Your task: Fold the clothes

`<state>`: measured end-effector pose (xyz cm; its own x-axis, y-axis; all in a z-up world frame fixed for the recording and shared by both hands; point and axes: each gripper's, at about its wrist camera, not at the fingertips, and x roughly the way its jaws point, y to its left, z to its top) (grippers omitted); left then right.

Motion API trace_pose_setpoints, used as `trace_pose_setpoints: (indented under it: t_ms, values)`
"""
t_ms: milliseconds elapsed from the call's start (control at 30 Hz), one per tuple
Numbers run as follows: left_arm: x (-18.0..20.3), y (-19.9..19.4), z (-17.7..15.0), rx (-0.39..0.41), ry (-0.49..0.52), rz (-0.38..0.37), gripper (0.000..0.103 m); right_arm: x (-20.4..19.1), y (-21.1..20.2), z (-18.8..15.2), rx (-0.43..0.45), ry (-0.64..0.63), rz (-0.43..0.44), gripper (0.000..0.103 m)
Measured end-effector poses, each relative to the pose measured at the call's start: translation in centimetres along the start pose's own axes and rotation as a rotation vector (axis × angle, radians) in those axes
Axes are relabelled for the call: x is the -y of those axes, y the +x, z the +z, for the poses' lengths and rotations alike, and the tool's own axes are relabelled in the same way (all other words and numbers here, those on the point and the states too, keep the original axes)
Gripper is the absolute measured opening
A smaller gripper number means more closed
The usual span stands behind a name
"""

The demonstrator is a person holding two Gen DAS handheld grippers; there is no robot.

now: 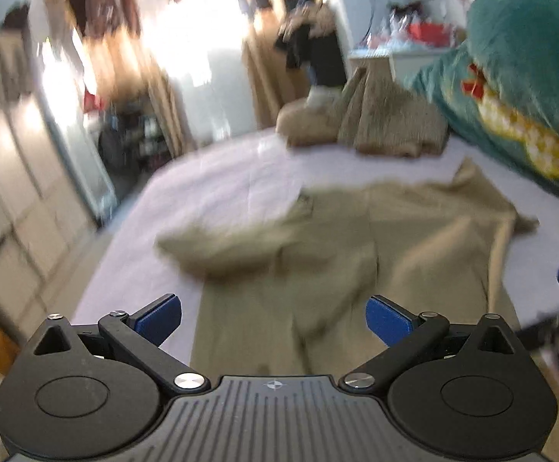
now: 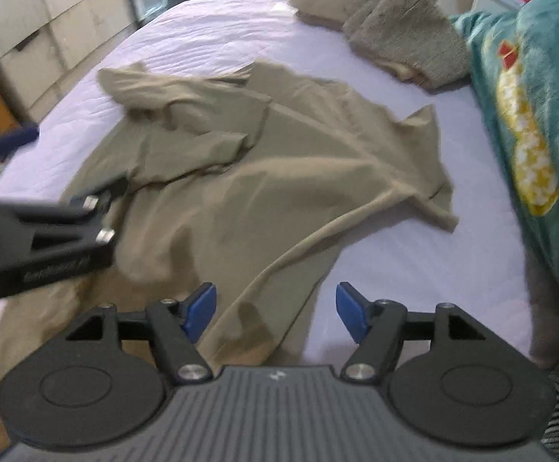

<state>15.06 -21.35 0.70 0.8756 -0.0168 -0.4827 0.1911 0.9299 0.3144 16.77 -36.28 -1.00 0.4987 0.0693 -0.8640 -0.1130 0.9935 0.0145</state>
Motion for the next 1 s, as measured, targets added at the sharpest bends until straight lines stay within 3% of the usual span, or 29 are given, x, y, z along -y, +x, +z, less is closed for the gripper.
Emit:
trace_pose_setpoints:
  t_ms: [100,200,233,300,367,467,567,700,867,1000]
  values:
    - [2.8,2.2,0.6,0.056,0.081,0.002,0.103,2.0,1.4,0.4,0.006,0.1,-0.025,0.069]
    - [5.2,4.7,0.0,0.039,0.141,0.006,0.099,4.2,2.2,0.0,-0.021,0.203,0.062,0.07]
    - [5.7,5.6,-0.4,0.029,0.149,0.009,0.094,4.5,2.4,-0.2,-0.025,0.194,0.059,0.07]
    - [5.7,7.0,-1.1,0.02,0.12,0.027,0.065,4.5,2.7,-0.7,-0.026,0.124,0.029,0.071]
    - [5.7,8.1,-1.8,0.019,0.087,0.044,0.043,4.3,3.2,-1.0,-0.019,0.064,0.011,0.072]
    - [5.5,9.2,-2.3,-0.013,0.067,0.041,0.034,4.5,4.0,-1.1,-0.014,0.051,0.038,0.074]
    - [5.3,9.4,-2.4,-0.029,0.07,0.052,0.032,4.8,4.8,-0.7,-0.016,0.086,0.087,0.074]
    - [4.4,9.4,-2.6,-0.022,0.044,0.001,0.007,4.4,5.1,-0.1,0.017,0.086,0.082,0.075]
    - [1.5,9.8,-2.1,-0.024,-0.071,-0.044,0.003,4.0,5.7,1.2,0.033,0.127,0.087,0.079]
    - [-3.1,9.5,-1.4,0.006,-0.181,-0.013,0.003,3.1,6.2,1.8,0.026,0.139,0.105,0.082]
